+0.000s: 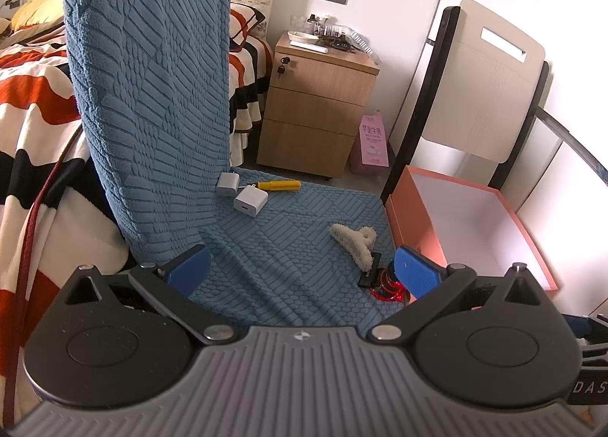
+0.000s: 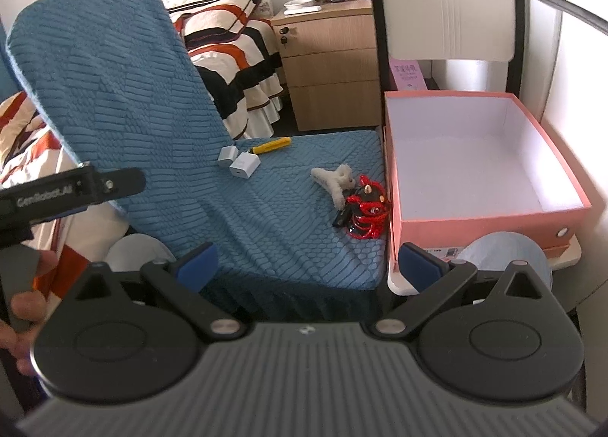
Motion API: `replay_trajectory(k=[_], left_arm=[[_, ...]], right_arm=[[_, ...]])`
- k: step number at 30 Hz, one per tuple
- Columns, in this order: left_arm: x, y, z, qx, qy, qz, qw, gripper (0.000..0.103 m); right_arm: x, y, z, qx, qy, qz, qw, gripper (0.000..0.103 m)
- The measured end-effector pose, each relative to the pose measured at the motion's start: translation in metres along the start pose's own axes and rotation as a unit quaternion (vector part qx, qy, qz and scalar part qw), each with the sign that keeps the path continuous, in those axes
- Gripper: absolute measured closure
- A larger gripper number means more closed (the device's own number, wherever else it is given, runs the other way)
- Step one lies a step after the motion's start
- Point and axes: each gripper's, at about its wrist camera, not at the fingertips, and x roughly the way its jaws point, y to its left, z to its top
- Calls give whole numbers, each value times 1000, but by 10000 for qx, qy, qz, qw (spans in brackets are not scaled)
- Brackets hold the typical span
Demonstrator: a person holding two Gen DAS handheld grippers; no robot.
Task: Organize rigid objects
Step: 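Move the right tool toward the red toy while the left tool approaches the white charger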
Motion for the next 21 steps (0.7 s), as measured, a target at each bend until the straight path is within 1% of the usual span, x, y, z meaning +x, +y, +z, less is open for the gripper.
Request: replay_trajectory(k=[11,15,18,21], left_arm=[[8,-2,-2,87,4,3,10000,0],[19,-1,-2,170,4,90,9998,0],[26,2,-3,87,0,35,10000,0],[32,1,-6,212,-65,49,9997,0]], right_arm=[[2,-5,1,54,-27,-28,10000,0],[7,-7,0,73,-19,-77,9999,0],[12,-11,-1,144,-10,-35,9999,0],[18,-12,-5,110,5,-70,9999,0]])
